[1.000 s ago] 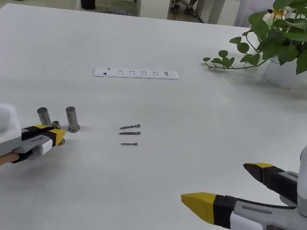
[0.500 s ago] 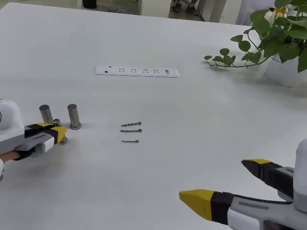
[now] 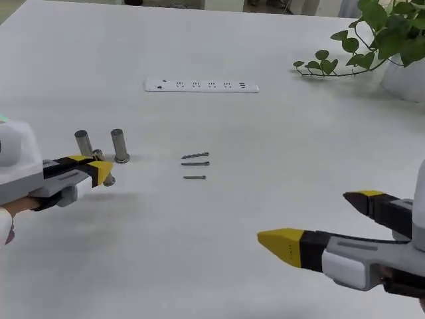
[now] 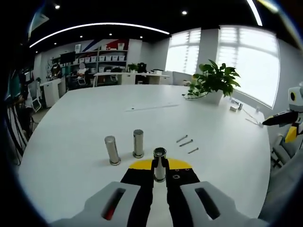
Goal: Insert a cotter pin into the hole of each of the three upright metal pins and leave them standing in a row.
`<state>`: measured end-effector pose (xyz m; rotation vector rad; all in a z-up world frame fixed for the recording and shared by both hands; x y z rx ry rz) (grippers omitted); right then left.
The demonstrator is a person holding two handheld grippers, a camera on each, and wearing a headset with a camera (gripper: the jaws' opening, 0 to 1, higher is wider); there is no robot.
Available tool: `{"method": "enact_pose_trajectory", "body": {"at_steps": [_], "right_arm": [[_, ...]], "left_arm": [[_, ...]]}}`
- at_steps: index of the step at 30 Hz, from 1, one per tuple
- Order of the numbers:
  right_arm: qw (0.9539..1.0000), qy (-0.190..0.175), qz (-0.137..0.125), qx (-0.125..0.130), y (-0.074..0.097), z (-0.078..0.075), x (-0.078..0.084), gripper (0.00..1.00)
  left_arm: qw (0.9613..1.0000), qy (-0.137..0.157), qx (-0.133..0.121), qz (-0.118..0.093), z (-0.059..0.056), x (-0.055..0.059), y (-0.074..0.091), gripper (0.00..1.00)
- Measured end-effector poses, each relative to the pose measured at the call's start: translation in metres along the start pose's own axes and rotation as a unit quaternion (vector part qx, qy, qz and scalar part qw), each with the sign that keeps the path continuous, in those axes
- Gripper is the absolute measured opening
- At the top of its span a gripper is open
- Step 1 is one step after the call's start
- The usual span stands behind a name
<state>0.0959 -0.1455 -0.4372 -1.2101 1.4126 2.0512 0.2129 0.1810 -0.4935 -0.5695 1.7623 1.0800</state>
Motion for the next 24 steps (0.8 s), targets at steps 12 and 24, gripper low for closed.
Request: {"method": "enact_pose_trajectory", "body": {"at_steps": [12,24], "right_arm": [[0.9999,0.005,-0.004,-0.011,-0.004,0.006,0.003,0.9],[0.9999,-0.002,-0.003,-0.014,-0.005,0.009,0.003,0.9]], "left_arm": [[0.9998,-0.021,-0.003,-0.005,-0.024,-0.001,0.027,0.05],[0.9993,-0.036,-0.004,0.011,-0.043,0.015,0.033,0.05]]}}
Point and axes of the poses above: the centre of the closed fingertips' face, and the gripper's own axes: y roughly backward along the fingers, z roughly to its left, x roughly out of its underside, the point moved 9 cm from there along y, roughly backward along the fingers
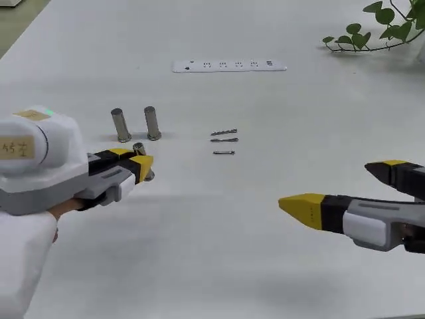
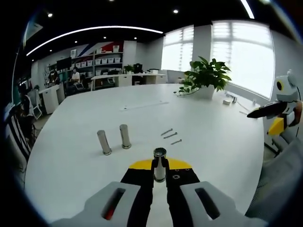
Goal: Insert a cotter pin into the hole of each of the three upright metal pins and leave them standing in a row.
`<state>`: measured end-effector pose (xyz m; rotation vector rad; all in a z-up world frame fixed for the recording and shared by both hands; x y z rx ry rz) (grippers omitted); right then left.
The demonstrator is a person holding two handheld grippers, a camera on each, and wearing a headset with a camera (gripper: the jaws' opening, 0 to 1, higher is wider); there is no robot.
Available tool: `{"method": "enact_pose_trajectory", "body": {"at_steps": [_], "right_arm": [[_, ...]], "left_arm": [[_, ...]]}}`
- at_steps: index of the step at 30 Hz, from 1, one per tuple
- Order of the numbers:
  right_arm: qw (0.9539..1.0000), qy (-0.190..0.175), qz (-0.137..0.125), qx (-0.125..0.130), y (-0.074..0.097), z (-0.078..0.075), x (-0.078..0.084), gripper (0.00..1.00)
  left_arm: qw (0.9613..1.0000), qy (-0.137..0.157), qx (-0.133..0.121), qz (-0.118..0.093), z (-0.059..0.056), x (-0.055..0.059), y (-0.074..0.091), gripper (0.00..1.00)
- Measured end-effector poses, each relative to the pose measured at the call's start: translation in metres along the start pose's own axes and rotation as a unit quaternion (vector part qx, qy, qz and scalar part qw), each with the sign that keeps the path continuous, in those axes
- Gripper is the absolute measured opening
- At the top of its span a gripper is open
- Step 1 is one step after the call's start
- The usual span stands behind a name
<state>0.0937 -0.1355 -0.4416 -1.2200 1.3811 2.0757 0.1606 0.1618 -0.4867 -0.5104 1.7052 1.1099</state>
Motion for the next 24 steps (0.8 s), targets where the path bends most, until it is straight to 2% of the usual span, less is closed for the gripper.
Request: {"method": "enact_pose_trajectory", "body": {"at_steps": [4,7,12,15,18,24], "right_arm": [[1.0,0.002,-0.002,-0.001,0.001,0.002,0.0,0.9],[1.0,0.004,0.001,-0.004,0.002,0.004,0.001,0.89],[0.9999,0.009,0.006,-0.006,0.003,0.004,0.002,0.89],[1.0,0.003,-0.003,-0.002,0.004,0.004,0.0,0.88],[0.9999,-0.006,-0.015,0.0,0.006,0.003,-0.003,0.89],[0.9999,-0.003,-0.016,0.0,0.006,0.001,-0.006,0.88]], "left_arm": [[0.9999,-0.002,-0.001,0.01,-0.002,0.008,-0.001,0.05],[0.9996,0.002,-0.004,0.028,-0.002,0.019,-0.004,0.05],[0.999,-0.004,-0.01,0.044,-0.001,0.03,-0.005,0.05],[0.9987,-0.008,-0.014,0.049,-0.001,0.033,-0.006,0.05],[0.9974,-0.022,-0.005,0.068,-0.001,0.036,-0.009,0.05],[0.9976,-0.028,-0.009,0.063,0.0,0.037,-0.012,0.05]]}}
Point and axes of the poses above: the centre of the closed fingertips' face, and the gripper's own axes: y roughly backward along the fingers, z roughly to its left, x roughly out of its underside, the point moved 9 cm from there along y, roughly backward along the fingers
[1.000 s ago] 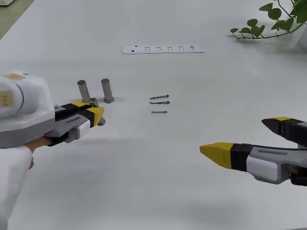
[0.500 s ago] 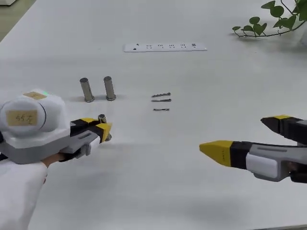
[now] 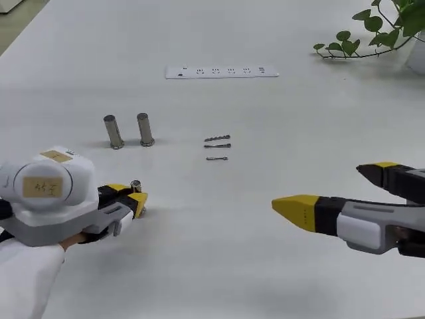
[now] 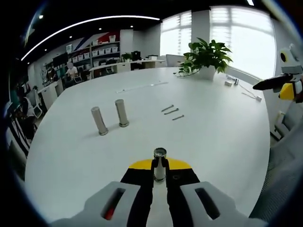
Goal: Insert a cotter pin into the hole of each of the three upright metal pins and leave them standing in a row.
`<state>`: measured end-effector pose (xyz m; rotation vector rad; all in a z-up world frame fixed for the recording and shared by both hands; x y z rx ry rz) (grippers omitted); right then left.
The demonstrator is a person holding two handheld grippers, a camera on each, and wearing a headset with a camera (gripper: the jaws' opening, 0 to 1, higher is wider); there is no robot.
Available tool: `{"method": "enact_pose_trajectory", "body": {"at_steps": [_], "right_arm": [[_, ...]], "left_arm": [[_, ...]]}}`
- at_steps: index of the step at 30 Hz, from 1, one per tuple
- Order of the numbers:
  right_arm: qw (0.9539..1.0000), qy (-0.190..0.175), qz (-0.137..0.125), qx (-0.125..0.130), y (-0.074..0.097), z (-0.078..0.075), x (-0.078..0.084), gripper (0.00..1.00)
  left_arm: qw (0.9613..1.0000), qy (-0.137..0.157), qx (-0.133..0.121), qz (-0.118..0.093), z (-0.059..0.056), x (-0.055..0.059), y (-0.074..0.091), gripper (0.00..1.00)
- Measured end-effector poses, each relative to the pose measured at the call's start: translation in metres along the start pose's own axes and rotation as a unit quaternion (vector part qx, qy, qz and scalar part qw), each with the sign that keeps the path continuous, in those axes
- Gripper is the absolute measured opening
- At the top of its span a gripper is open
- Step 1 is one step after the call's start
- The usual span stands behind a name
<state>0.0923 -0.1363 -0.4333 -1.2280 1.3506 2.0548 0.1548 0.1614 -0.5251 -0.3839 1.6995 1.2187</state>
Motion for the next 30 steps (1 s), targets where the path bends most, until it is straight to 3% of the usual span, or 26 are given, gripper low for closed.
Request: {"method": "enact_pose_trajectory", "body": {"at_steps": [13,21,30], "right_arm": [[0.9997,-0.005,-0.018,-0.018,-0.0033,0.0051,-0.0058,0.89],[0.9997,-0.001,-0.012,-0.02,-0.0036,0.0051,-0.0052,0.89],[0.9997,0.0,-0.007,-0.022,-0.0042,0.0072,-0.0019,0.89]], "left_arm": [[1.0,0.0,-0.007,0.002,-0.0016,0.0004,-0.0015,0.05],[0.9999,-0.01,-0.004,0.003,-0.0009,0.0005,-0.001,0.06],[0.9999,-0.002,-0.014,0.005,-0.0017,0.0026,0.0015,0.06]]}}
Point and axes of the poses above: the centre of the closed fingertips' face, and the gripper's own axes: y roughly backward along the fingers, z roughly to its left, x roughly out of its underside, the point moved 9 cm from there along y, roughly backward along the fingers
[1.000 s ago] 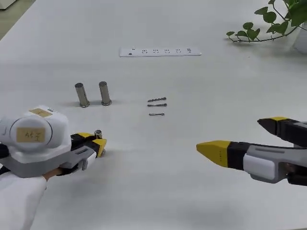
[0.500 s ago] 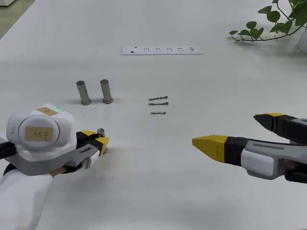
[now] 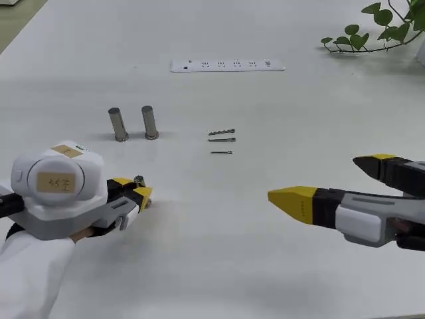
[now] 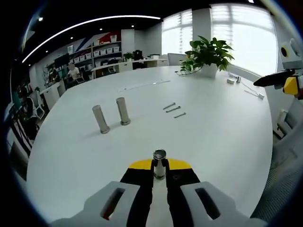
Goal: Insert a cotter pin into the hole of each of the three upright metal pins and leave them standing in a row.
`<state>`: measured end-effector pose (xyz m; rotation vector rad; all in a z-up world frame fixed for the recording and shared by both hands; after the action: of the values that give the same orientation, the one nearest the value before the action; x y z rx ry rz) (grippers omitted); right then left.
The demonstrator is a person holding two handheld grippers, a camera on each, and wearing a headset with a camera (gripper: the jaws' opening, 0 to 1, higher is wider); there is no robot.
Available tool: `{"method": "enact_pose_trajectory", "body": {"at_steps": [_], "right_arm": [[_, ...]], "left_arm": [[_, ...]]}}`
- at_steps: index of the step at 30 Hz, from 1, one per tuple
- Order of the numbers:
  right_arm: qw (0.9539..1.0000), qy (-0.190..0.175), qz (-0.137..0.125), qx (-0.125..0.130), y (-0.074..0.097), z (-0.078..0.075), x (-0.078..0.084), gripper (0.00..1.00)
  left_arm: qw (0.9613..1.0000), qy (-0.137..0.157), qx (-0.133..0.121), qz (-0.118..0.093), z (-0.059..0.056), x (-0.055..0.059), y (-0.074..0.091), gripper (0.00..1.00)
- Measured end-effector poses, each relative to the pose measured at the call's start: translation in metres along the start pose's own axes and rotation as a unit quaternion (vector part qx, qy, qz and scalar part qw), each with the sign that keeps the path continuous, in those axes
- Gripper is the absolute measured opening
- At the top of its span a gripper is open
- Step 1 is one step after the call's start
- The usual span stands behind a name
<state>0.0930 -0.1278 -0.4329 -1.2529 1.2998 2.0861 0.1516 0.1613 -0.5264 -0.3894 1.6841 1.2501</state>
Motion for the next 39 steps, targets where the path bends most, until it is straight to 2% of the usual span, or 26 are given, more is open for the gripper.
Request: {"method": "enact_pose_trajectory", "body": {"at_steps": [3,5,6,7,8,14,16,20,21,26,28,30,33,35,36,38,39], "right_arm": [[1.0,0.001,0.001,-0.002,-0.001,-0.001,0.0,0.89],[1.0,0.002,0.001,-0.003,-0.002,0.0,0.0,0.89],[1.0,0.002,0.002,-0.003,-0.002,0.0,0.001,0.89],[1.0,0.003,0.002,-0.004,-0.002,0.001,0.001,0.89],[1.0,0.003,0.003,-0.005,-0.003,0.001,0.001,0.89],[1.0,0.007,0.001,0.001,-0.004,0.003,-0.001,0.88],[1.0,0.007,0.002,-0.004,-0.005,0.003,-0.001,0.87],[0.9999,0.014,0.008,-0.005,-0.007,0.004,0.0,0.86],[0.9998,0.016,0.01,-0.005,-0.007,0.004,0.0,0.86],[0.9998,0.016,0.002,-0.014,-0.007,0.006,-0.003,0.87],[0.9997,0.018,0.002,-0.015,-0.007,0.006,-0.005,0.86],[0.9997,0.014,-0.007,-0.018,-0.008,0.005,-0.008,0.86],[0.9996,0.016,-0.005,-0.02,-0.01,0.004,-0.011,0.86],[0.9994,0.028,0.003,-0.019,-0.012,0.004,-0.012,0.85],[0.9993,0.031,0.006,-0.019,-0.013,0.004,-0.013,0.85],[0.9992,0.034,0.009,-0.021,-0.015,0.005,-0.015,0.85],[0.9991,0.033,0.006,-0.025,-0.015,0.006,-0.017,0.85]], "left_arm": [[1.0,0.001,0.0,0.002,0.0,0.0,0.001,0.06],[1.0,-0.001,0.006,0.001,-0.001,0.001,0.003,0.11],[0.9995,-0.027,0.012,0.014,-0.001,0.003,0.004,0.13],[0.9989,-0.043,0.007,0.018,-0.001,0.003,0.005,0.14],[0.9986,-0.048,0.005,0.02,0.0,0.004,0.004,0.16],[0.9989,-0.032,0.022,0.025,0.001,0.007,0.011,0.31],[0.999,-0.031,0.023,0.021,0.001,0.006,0.014,0.36],[0.9984,-0.034,0.045,0.003,-0.001,0.0,0.024,0.46],[0.998,-0.035,0.053,-0.007,-0.002,-0.002,0.027,0.5],[0.9967,-0.029,0.072,-0.023,-0.002,-0.008,0.04,0.73],[0.996,0.025,0.083,-0.023,-0.002,-0.009,0.047,0.82],[0.9951,0.036,0.086,-0.031,0.002,-0.011,0.053,0.92],[0.9951,0.043,0.081,-0.038,0.006,-0.012,0.06,0.94],[0.995,0.044,0.082,-0.037,0.009,-0.011,0.065,0.99],[0.9955,0.037,0.081,-0.032,0.01,-0.01,0.069,0.99],[0.9968,-0.003,0.079,-0.013,0.012,-0.007,0.076,0.99],[0.9966,-0.001,0.081,-0.01,0.011,-0.007,0.077,0.99]]}}
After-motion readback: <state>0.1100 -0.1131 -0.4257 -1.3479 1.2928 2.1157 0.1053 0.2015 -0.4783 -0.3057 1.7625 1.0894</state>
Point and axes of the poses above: the centre of the closed fingertips' face, and the gripper's own axes: y roughly backward along the fingers, z roughly to its left, x roughly out of its underside, the point moved 9 cm from there along y, roughly backward along the fingers
